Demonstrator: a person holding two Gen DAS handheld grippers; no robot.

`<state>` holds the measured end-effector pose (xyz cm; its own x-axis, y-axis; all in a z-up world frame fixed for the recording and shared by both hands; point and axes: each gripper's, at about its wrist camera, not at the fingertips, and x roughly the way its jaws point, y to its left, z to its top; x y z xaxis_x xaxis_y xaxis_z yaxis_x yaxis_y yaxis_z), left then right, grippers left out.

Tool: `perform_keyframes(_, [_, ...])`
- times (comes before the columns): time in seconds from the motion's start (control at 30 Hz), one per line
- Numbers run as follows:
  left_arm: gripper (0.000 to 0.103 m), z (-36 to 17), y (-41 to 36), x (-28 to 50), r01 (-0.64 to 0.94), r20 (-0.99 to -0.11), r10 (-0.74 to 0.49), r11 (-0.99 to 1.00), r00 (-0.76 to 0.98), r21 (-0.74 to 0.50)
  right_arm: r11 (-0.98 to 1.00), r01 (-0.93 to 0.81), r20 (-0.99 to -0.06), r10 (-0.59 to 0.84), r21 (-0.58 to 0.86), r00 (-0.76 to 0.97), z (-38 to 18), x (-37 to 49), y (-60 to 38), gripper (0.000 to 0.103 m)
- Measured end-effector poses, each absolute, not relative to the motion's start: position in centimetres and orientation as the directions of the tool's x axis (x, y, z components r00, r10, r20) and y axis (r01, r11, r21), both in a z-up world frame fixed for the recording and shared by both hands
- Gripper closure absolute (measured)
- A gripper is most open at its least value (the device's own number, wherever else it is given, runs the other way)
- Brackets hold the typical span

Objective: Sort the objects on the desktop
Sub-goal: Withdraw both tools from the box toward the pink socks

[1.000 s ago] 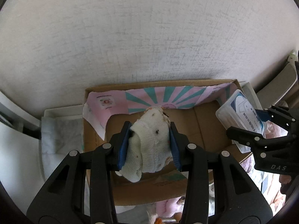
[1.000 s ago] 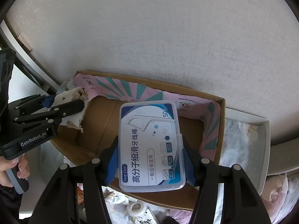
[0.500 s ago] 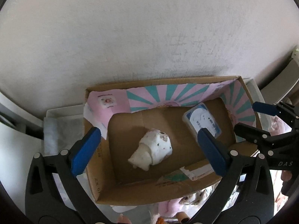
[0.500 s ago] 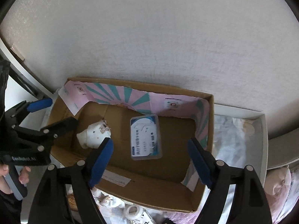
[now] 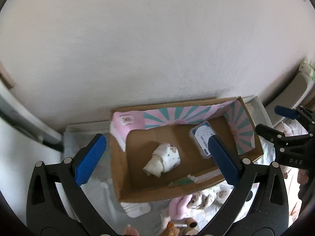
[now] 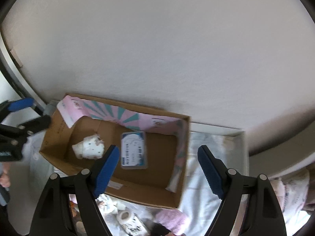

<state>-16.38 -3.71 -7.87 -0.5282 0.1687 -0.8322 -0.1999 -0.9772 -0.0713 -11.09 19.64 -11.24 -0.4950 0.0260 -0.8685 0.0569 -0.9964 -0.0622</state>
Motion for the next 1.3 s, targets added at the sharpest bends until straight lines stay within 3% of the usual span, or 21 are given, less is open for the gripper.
perform_keyframes(0.57, [0.0, -3.3, -7.7, -9.7, -0.134, -0.756, 0.128, -0.99, -0.642, -0.053, -0.983, 0.169, -0.83, -0.038, -0.068, -0.556, -7.5, -5.2, 19.0, 0.024])
perform_keyframes(0.87, [0.0, -6.9, -8.9, -6.3, -0.095, -0.786, 0.113, -0.993, -0.607, -0.069, -0.982, 0.188, -0.823, -0.112, 0.007, -0.557, -10.0, -2.2, 20.3, 0.024])
perform_keyframes(1.07, [0.0, -9.7, -7.7, -4.8, -0.156, -0.804, 0.155, -0.985, -0.574, -0.078, -0.977, 0.212, -0.847, -0.138, 0.031, -0.513, -13.2, -0.9, 20.8, 0.024])
perform_keyframes(1.2, [0.0, -12.2, -6.2, -4.5, -0.248, -0.814, 0.264, -0.957, -0.517, -0.153, -0.978, 0.198, -0.863, -0.149, 0.058, -0.482, -15.2, -0.2, 22.0, 0.024])
perform_keyframes(1.3, [0.0, -14.5, -4.3, -4.5, -0.326, -0.83, 0.277, -0.937, -0.483, -0.123, -0.979, 0.193, -0.881, -0.143, 0.061, -0.45, -16.7, 0.1, 23.2, 0.024])
